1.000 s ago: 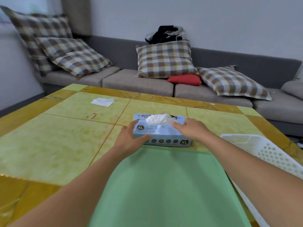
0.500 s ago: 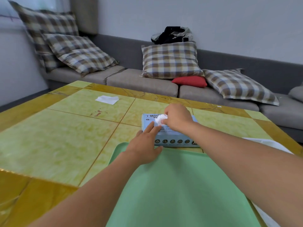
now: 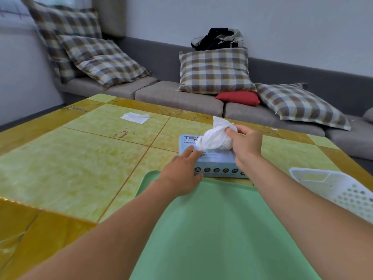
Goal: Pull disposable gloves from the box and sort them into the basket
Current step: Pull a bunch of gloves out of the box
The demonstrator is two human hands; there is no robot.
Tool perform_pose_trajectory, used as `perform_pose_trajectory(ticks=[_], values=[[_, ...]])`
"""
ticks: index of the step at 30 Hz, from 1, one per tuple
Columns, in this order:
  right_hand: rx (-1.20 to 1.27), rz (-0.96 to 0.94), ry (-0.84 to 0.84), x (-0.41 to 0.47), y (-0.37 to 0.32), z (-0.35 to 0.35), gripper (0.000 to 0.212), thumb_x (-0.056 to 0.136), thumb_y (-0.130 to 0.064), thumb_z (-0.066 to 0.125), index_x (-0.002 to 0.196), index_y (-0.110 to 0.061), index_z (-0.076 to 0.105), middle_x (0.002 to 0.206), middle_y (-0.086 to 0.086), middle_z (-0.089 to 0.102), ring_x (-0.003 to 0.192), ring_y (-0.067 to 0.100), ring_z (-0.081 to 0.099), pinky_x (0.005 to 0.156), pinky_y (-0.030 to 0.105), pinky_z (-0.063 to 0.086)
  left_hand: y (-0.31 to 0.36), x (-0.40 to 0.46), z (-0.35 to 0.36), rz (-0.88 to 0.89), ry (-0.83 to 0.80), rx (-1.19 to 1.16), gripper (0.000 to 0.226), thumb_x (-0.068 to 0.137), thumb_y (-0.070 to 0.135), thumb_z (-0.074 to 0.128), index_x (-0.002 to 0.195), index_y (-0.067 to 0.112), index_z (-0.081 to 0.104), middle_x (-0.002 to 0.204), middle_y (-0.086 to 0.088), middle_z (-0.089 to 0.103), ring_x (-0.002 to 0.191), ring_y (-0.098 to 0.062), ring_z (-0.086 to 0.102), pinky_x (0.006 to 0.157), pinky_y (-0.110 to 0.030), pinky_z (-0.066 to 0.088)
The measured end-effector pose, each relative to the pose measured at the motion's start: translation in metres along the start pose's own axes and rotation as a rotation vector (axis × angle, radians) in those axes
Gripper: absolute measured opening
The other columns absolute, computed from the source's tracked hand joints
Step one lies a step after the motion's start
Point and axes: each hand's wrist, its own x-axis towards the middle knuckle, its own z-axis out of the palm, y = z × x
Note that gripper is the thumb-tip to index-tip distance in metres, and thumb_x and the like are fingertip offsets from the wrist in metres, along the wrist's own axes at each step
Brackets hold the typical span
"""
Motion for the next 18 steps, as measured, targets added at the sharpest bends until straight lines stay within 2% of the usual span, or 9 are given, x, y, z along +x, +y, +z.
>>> perform_pose_trajectory(ticks=[2,4,5,7,9,12,13,15,18], values=[[0.018,-0.100,-0.024,-0.007,-0.002,-0.005,0.007,0.088,-0.009,0.072,0.090,-0.016,0.074,0.088,0.000,0.073,0.081,0.017,0.067,0.076,0.036,0.059,0.000,0.001,0.000,-0.007,0.010,0.005,0.067,0.097,0.041,0.057,0.154,0.033,0.024,0.163,0.009,0.016,0.128,-0.029,0.049,0.098,-0.046,0.051],[-0.047,-0.222,-0.050,-0.010,-0.004,-0.009,0.023,0.088,0.001,0.063,0.081,-0.020,0.068,0.086,-0.004,0.068,0.076,0.013,0.060,0.069,0.028,0.050,-0.001,0.003,0.001,0.002,0.006,0.016,0.066,0.097,0.043,0.057,0.153,0.032,0.024,0.161,0.009,0.018,0.126,-0.030,0.051,0.096,-0.047,0.051],[-0.147,-0.307,-0.081,-0.009,-0.004,-0.009,0.027,0.086,0.005,0.058,0.079,-0.020,0.065,0.089,-0.003,0.066,0.080,0.013,0.058,0.072,0.026,0.044,-0.001,0.004,0.002,0.007,-0.003,0.028,0.066,0.097,0.045,0.056,0.153,0.033,0.024,0.161,0.009,0.018,0.127,-0.030,0.049,0.096,-0.048,0.051],[-0.404,-0.426,-0.185,-0.008,-0.005,-0.007,0.021,0.086,0.004,0.057,0.087,-0.016,0.062,0.099,-0.002,0.063,0.095,0.019,0.058,0.077,0.023,0.037,-0.001,0.004,0.006,0.009,-0.019,0.055,0.067,0.096,0.048,0.055,0.153,0.032,0.023,0.162,0.009,0.015,0.131,-0.032,0.045,0.100,-0.049,0.049],[-0.559,-0.418,-0.282,-0.007,-0.010,-0.002,0.019,0.087,-0.008,0.065,0.103,-0.013,0.056,0.114,0.002,0.058,0.108,0.022,0.054,0.079,0.024,0.033,-0.001,0.004,0.007,0.009,-0.025,0.067,0.068,0.096,0.048,0.055,0.154,0.033,0.022,0.163,0.009,0.012,0.135,-0.033,0.041,0.103,-0.050,0.047],[-0.744,-0.344,-0.408,-0.005,-0.017,0.004,0.059,0.074,-0.038,0.084,0.114,-0.017,0.046,0.118,0.001,0.050,0.101,0.020,0.050,0.073,0.032,0.036,-0.001,0.003,0.007,0.015,-0.026,0.073,0.068,0.097,0.047,0.054,0.154,0.034,0.019,0.165,0.010,0.008,0.139,-0.034,0.037,0.104,-0.051,0.047],[-0.830,-0.355,-0.425,-0.004,-0.017,0.006,0.064,0.070,-0.039,0.087,0.113,-0.017,0.045,0.116,0.002,0.051,0.097,0.021,0.050,0.070,0.034,0.037,-0.001,0.003,0.008,0.014,-0.030,0.081,0.069,0.097,0.047,0.054,0.155,0.034,0.018,0.165,0.011,0.007,0.140,-0.034,0.036,0.104,-0.051,0.047],[-0.859,-0.411,-0.381,0.003,-0.013,0.008,0.048,0.075,-0.023,0.084,0.106,-0.017,0.047,0.108,0.006,0.058,0.090,0.025,0.052,0.062,0.035,0.037,-0.001,0.003,0.008,0.011,-0.026,0.094,0.070,0.097,0.047,0.054,0.155,0.034,0.018,0.165,0.010,0.008,0.139,-0.034,0.037,0.104,-0.050,0.047],[-0.615,-0.419,-0.237,0.008,-0.017,0.004,0.028,0.078,-0.003,0.074,0.092,-0.016,0.053,0.085,-0.005,0.056,0.075,0.017,0.050,0.055,0.024,0.036,-0.002,0.004,0.004,0.003,-0.007,0.083,0.071,0.096,0.045,0.055,0.155,0.033,0.017,0.164,0.008,0.011,0.134,-0.032,0.044,0.100,-0.048,0.049]])
